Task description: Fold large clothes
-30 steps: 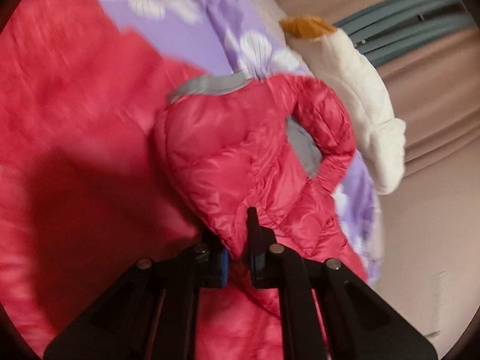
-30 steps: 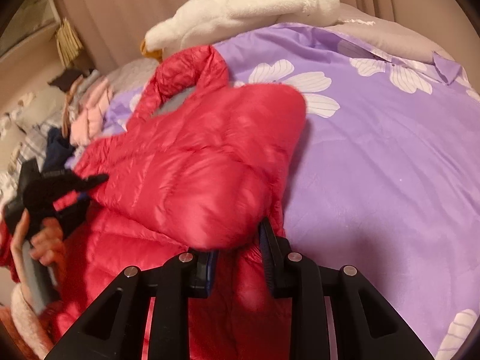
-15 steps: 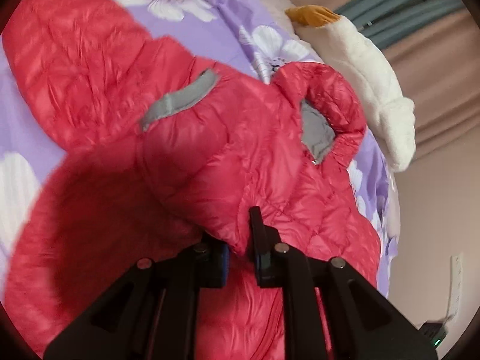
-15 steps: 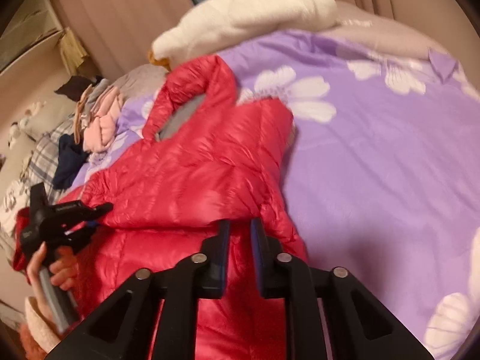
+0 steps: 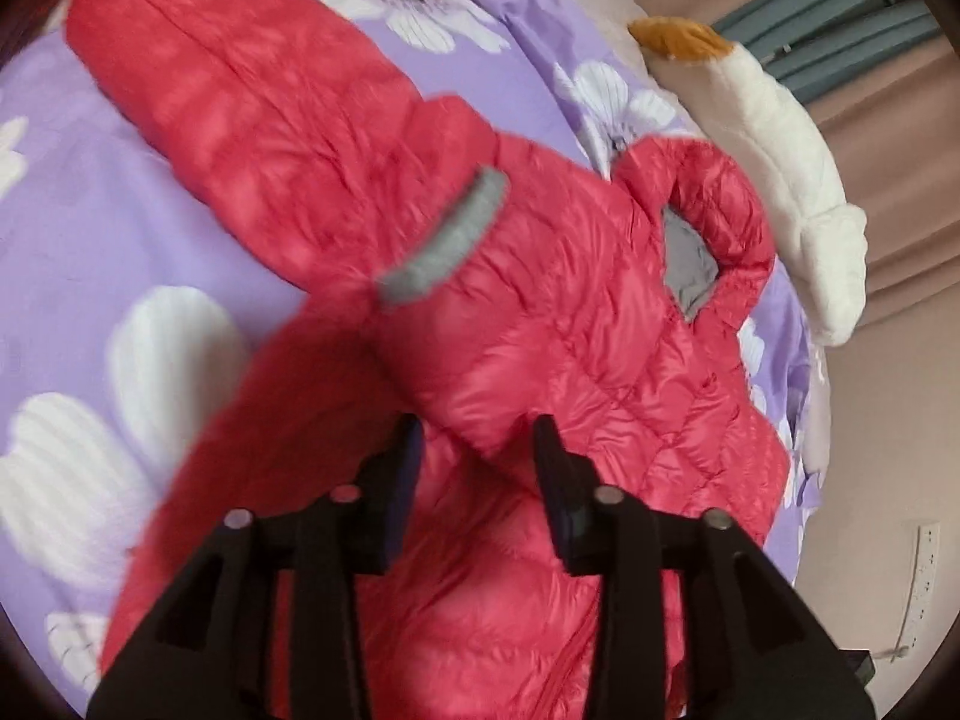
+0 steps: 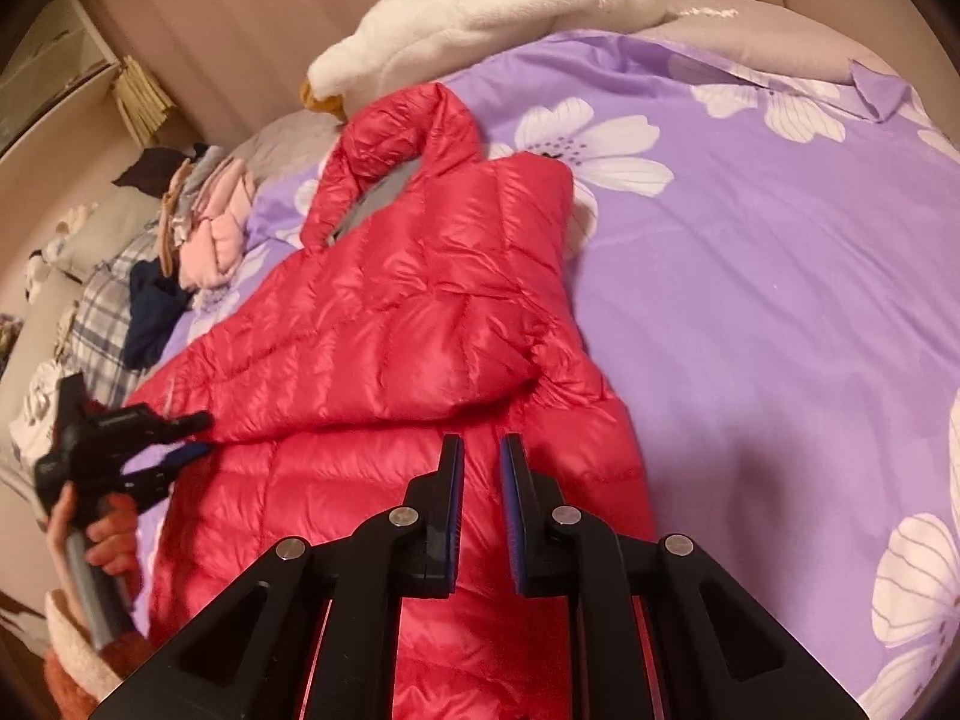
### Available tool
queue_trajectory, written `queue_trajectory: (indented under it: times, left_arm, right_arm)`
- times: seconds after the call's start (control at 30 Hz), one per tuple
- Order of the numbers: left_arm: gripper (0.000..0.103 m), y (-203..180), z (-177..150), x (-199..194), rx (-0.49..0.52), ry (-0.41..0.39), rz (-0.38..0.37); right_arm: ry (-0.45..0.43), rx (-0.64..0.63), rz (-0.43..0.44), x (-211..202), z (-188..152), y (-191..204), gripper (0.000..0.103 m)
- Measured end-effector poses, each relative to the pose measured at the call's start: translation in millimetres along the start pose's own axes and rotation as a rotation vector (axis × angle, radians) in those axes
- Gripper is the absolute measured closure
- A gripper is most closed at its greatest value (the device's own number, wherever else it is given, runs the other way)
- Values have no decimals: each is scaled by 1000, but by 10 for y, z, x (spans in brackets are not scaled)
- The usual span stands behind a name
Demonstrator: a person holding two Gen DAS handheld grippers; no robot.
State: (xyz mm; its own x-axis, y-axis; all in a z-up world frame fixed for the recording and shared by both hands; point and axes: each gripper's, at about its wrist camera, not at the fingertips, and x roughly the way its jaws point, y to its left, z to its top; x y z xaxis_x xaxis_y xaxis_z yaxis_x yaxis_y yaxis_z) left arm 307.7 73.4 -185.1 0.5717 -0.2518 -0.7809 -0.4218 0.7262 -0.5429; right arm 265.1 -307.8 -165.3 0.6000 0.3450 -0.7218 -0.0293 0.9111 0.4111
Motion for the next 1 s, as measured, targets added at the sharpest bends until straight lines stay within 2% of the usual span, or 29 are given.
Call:
queue_trajectory:
  times: [0.07,0.2,0.23,0.27,0.37,0.4,0.47,0.53,0.6,0.63,0.7,0.77,1.0]
  left_arm:
    - [67,-3,15,-160,2,-34,-15]
    - [84,-159,16,-586,102,-215,17]
    - [86,-229,28,-629,138,-226,11]
    - [90,-270,38,-634,156,-224,-1]
    - [91,-377,151,-491,172,-199,-73]
    - [91,-400,202,-347,177,-171,-69]
    - [92,-386,267,-67,193,-130,0]
    - [94,-229,305,280,155,-56,60]
    - [93,-35,331,543,108,0,51]
    - [93,33,339,618,101,5,36]
    - [99,82,357,700,135,-17,19]
    - [99,74,361,751,183,-30,18]
    - [98,230,404,740,155,-13,-54]
  right_arm:
    - [-13,18,13,-72,29,10,88]
    - [-76,-27,-4,-236,121,129,88]
    - [-81,-40,-2,-246,151,152,88]
    - [-87,-47,7,-251,192,173,88]
    - [-100,-63,52,-197,394,252,88]
    - [-95,-67,53,-150,455,268,88]
    - [-66,-84,30,26,573,312,88]
    - [-29,-87,-13,270,644,306,88]
    - [7,-74,-34,482,658,240,88]
    - [21,-64,-35,574,654,184,88]
    - [36,-21,-15,724,615,46,94]
    - [33,25,0,809,563,-65,103]
    - [33,34,4,913,505,-178,103]
